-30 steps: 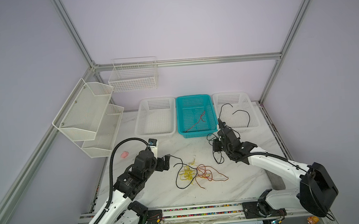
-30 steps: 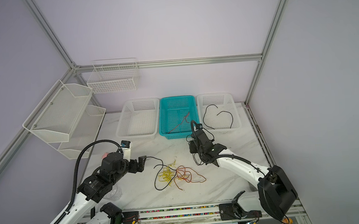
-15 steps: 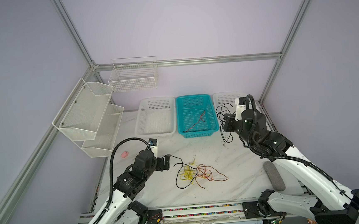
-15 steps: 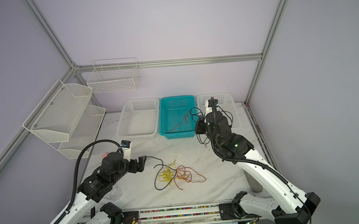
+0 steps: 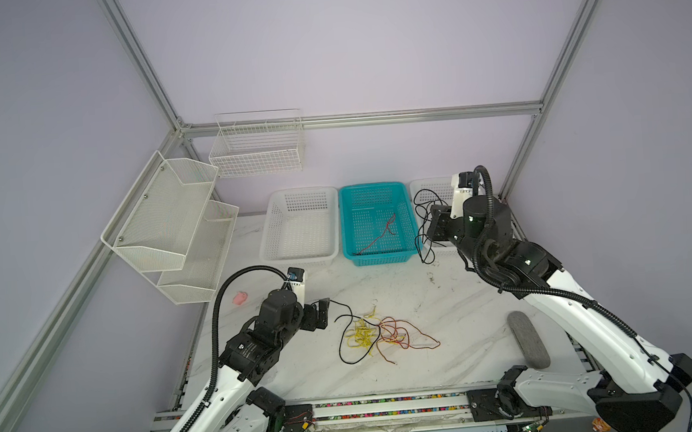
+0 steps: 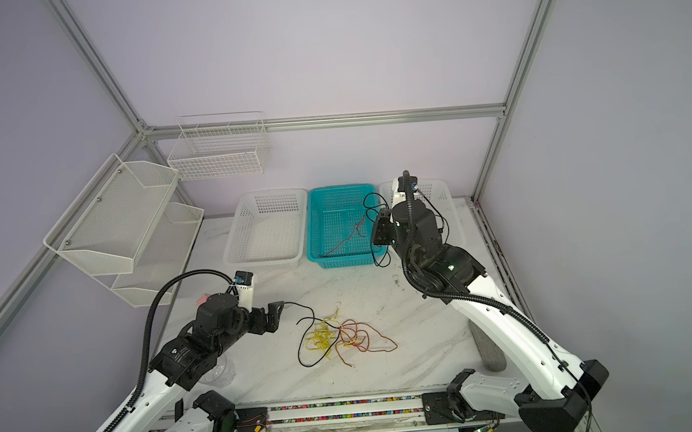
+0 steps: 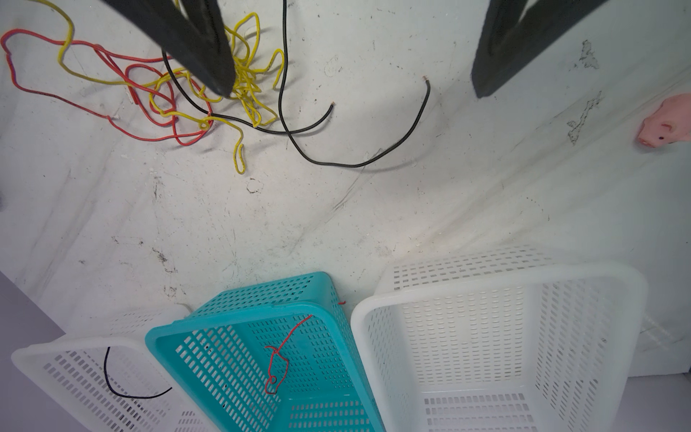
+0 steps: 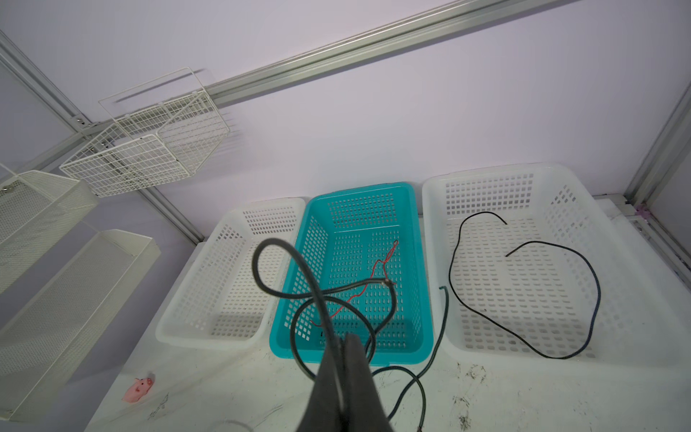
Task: Untangle the cables
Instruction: 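Lift the black wire and carry it over the far white basket with the right gripper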
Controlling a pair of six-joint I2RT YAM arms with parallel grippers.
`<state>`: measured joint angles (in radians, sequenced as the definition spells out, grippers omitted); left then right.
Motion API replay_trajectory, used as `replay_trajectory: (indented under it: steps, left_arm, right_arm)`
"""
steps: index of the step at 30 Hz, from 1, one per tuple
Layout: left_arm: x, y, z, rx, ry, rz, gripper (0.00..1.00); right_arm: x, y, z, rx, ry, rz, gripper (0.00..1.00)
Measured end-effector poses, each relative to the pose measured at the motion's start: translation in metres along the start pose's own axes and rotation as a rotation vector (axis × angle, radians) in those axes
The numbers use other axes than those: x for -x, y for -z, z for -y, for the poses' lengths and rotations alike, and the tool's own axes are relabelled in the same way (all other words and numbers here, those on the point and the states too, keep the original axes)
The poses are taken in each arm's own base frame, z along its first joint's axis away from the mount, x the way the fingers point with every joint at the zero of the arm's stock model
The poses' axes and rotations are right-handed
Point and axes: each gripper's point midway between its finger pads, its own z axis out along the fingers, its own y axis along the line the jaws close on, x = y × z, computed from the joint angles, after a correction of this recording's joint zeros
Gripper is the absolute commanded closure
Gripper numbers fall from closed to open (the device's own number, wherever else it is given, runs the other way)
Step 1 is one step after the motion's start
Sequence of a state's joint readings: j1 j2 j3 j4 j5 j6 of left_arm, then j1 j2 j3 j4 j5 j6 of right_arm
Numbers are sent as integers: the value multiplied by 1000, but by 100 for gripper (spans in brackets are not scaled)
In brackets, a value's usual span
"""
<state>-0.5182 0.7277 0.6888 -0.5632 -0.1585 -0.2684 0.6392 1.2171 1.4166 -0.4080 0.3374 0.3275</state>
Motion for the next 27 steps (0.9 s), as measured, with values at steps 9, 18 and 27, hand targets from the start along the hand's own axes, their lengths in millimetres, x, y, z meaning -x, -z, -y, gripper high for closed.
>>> replay_trajectory:
  steps: [9,18,27]
  left_arm:
    - [-1,0,2,-13,0,-5,0]
    - [-2,-1,4,-23,0,-9,0]
    - [-2,-1,5,-26,-1,-12,0]
  right_arm:
    - [15,-48,63,-248,-47,68,100]
    - [13,-98,137,-431,-125,90,100]
    - [-13,-140,179,-509,-152,52,100]
